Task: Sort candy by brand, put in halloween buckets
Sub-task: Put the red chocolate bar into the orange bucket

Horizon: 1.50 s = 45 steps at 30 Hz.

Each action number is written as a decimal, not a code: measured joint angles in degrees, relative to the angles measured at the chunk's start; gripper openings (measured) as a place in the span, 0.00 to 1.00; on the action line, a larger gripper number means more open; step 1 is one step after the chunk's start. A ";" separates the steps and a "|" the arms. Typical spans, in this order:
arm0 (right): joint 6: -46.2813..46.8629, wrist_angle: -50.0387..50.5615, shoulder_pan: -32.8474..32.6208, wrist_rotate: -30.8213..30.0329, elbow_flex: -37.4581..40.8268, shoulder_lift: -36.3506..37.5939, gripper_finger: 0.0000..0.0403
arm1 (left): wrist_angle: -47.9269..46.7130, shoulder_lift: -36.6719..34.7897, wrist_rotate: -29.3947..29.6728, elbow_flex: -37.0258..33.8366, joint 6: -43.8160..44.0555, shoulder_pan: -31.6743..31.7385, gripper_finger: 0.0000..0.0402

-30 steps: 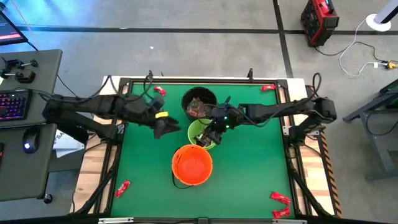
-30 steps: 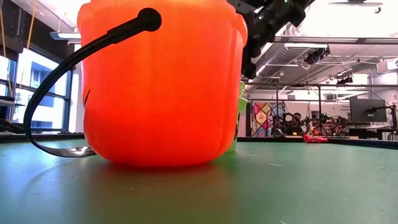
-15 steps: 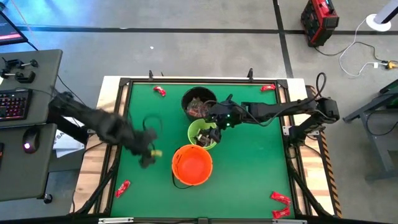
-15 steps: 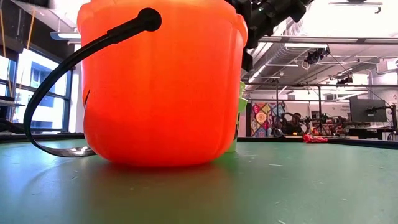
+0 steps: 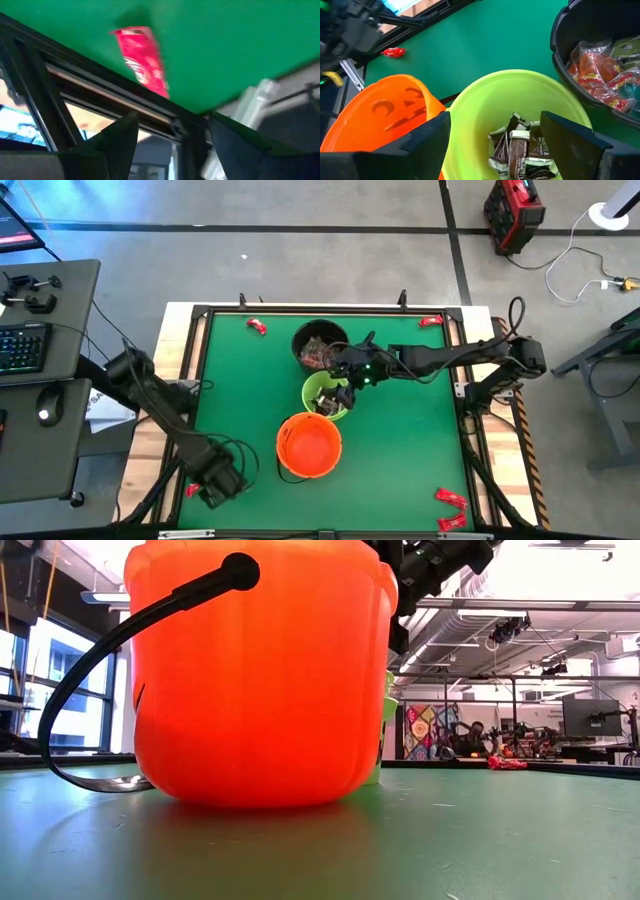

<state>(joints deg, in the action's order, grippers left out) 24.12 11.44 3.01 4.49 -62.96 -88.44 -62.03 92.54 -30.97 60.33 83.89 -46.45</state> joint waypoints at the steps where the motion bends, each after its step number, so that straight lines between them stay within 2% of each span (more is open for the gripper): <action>1: 0.00 0.02 0.00 0.00 0.00 0.00 0.75 | 0.96 -0.04 -0.17 -1.70 0.08 -0.30 0.58; 7: 0.44 0.00 0.00 -0.04 0.00 0.00 0.75 | 4.04 -1.76 1.94 -8.06 1.06 0.90 0.58; 12: 0.48 0.02 0.00 -0.12 0.00 0.00 0.75 | 13.45 -1.78 2.44 -11.67 2.97 0.86 0.58; 17: 0.48 0.02 0.00 -2.20 0.00 0.00 0.75 | 14.11 -1.76 4.38 -15.58 7.31 0.67 0.58; 25: 0.48 0.04 0.02 -2.60 0.02 0.00 0.75 | 18.89 -1.58 5.03 -16.45 6.07 0.47 0.55; 30: 1.22 0.07 0.02 -2.60 0.02 0.00 0.75 | 18.70 -1.23 6.07 -16.47 7.86 0.21 0.40; 35: 1.40 0.35 0.02 -2.60 0.02 0.00 0.75 | 18.53 -1.41 6.34 -16.02 6.08 0.22 0.14; 37: 1.40 0.35 0.02 -2.60 0.02 0.00 0.75 | 18.19 -1.96 8.90 -14.68 4.17 0.44 0.04; 45: 1.39 0.27 0.02 -1.83 0.02 1.05 0.75 | 8.30 -10.36 30.70 -2.67 -5.36 5.88 0.01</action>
<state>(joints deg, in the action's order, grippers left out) 25.51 11.71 3.03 2.66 -62.94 -87.39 -53.73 82.18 -0.27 57.65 78.52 -40.57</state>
